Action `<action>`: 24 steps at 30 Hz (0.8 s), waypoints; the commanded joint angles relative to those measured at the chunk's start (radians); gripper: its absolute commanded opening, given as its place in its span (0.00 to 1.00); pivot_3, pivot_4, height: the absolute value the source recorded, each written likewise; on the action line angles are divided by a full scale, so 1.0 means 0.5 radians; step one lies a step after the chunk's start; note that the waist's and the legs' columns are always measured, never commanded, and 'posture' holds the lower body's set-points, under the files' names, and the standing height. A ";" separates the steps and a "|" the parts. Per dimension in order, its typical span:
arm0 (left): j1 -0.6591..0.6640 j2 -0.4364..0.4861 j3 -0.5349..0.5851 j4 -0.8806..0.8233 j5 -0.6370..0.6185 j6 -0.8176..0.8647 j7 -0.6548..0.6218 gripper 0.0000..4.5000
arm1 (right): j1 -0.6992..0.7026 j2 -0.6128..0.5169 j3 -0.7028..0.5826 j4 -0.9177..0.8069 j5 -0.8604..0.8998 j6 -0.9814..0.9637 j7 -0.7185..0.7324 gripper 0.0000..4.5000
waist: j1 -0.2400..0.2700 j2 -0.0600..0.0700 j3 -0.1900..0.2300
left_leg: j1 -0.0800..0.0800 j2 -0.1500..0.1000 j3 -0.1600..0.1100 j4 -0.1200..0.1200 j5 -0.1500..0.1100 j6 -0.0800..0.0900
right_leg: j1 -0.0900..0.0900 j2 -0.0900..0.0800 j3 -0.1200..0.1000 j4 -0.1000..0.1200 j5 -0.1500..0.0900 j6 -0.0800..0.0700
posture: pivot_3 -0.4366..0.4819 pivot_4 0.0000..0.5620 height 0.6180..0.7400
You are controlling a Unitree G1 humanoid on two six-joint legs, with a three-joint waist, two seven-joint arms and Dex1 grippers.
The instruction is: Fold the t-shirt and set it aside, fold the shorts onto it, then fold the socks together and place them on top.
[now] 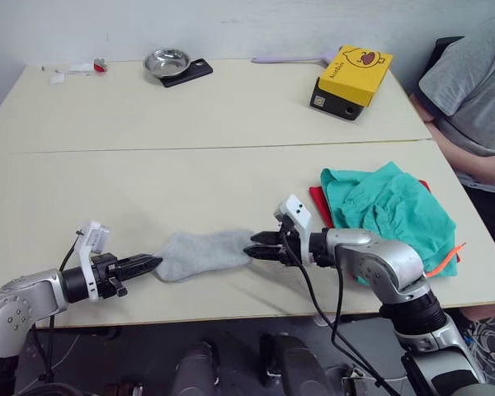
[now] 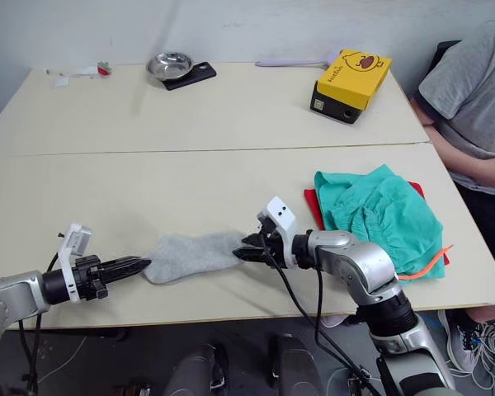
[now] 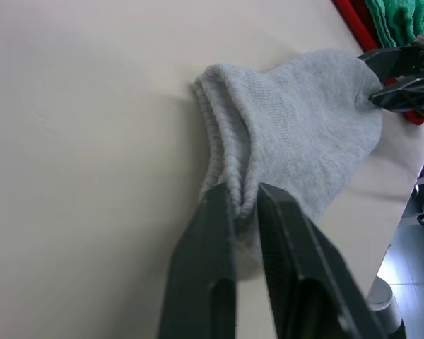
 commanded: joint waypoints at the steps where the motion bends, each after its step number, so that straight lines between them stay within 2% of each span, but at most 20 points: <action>1: 0.059 0.106 0.140 -0.087 -0.055 -0.003 -0.103 0.45 | -0.008 -0.102 -0.137 -0.059 -0.008 -0.211 0.136 0.78 | -0.002 0.000 0.000 | 0.000 0.000 0.000 0.000 0.000 0.000 | 0.000 0.000 0.000 0.000 0.000 0.000 | 0.48 0.27 1.00; 2: 0.081 0.122 0.181 -0.104 -0.005 -0.138 -0.176 0.52 | -0.008 -0.129 -0.168 -0.071 0.018 -0.270 0.205 0.86 | -0.002 0.000 0.000 | 0.000 0.000 0.000 0.000 0.000 0.000 | 0.000 0.000 0.000 0.000 0.000 0.000 | 0.48 0.27 1.00; 3: 0.093 0.133 0.216 -0.114 0.003 -0.206 -0.231 0.59 | -0.008 -0.143 -0.184 -0.080 0.046 -0.318 0.272 0.87 | -0.001 0.000 0.000 | 0.000 0.000 0.000 0.000 0.000 0.000 | 0.000 0.000 0.000 -0.001 0.000 0.000 | 0.48 0.27 1.00; 5: 0.102 0.149 0.255 -0.159 -0.001 -0.319 -0.347 0.59 | -0.020 -0.136 -0.179 -0.110 0.065 -0.395 0.348 0.87 | 0.002 -0.001 0.000 | 0.000 0.000 0.000 -0.001 0.000 0.000 | 0.000 0.000 -0.001 -0.001 0.000 0.000 | 0.48 0.27 1.00; 8: 0.027 0.119 0.189 -0.203 0.022 -0.450 -0.401 0.59 | -0.049 -0.050 -0.129 -0.141 0.061 -0.482 0.389 0.71 | 0.002 0.000 0.000 | 0.001 0.000 0.000 -0.001 0.000 -0.001 | 0.000 0.000 0.000 0.000 0.000 -0.001 | 0.48 0.27 1.00; 11: -0.124 -0.013 0.000 -0.178 0.166 -0.666 -0.339 0.45 | -0.072 0.053 0.084 -0.060 -0.164 -0.714 0.395 0.46 | 0.005 0.000 0.000 | 0.002 0.000 0.000 0.000 0.002 -0.001 | 0.000 0.000 0.000 0.002 0.000 -0.001 | 0.48 0.27 1.00; 13: -0.157 -0.078 -0.174 -0.145 0.360 -0.858 -0.334 0.31 | -0.078 0.099 0.242 0.034 -0.355 -0.885 0.380 0.29 | 0.006 -0.001 -0.001 | 0.003 -0.001 0.000 0.000 0.002 -0.001 | 0.001 0.000 0.000 0.002 0.000 -0.001 | 0.48 0.27 1.00; 17: -0.203 -0.204 -0.481 0.055 0.785 -1.326 -0.301 0.03 | -0.028 0.217 0.422 0.296 -0.630 -1.169 0.284 0.00 | 0.004 -0.002 -0.001 | 0.002 -0.002 0.003 0.000 0.003 -0.001 | 0.001 0.000 0.001 0.001 0.000 0.000 | 0.48 0.27 1.00; 20: -0.213 -0.311 -0.602 0.158 0.925 -1.453 -0.248 0.01 | -0.014 0.253 0.470 0.494 -0.795 -1.363 0.233 0.00 | 0.010 -0.002 -0.001 | 0.000 -0.002 0.003 0.002 0.002 0.000 | 0.001 0.000 0.001 0.001 0.000 0.000 | 0.48 0.27 1.00; 24: -0.143 -0.346 -0.676 0.242 1.077 -1.571 -0.191 0.01 | -0.008 0.236 0.431 0.626 -0.898 -1.473 0.197 0.00 | 0.008 -0.004 -0.002 | 0.005 -0.001 0.003 0.005 0.002 0.001 | 0.004 0.000 0.001 0.004 0.000 0.000 | 0.48 0.27 1.00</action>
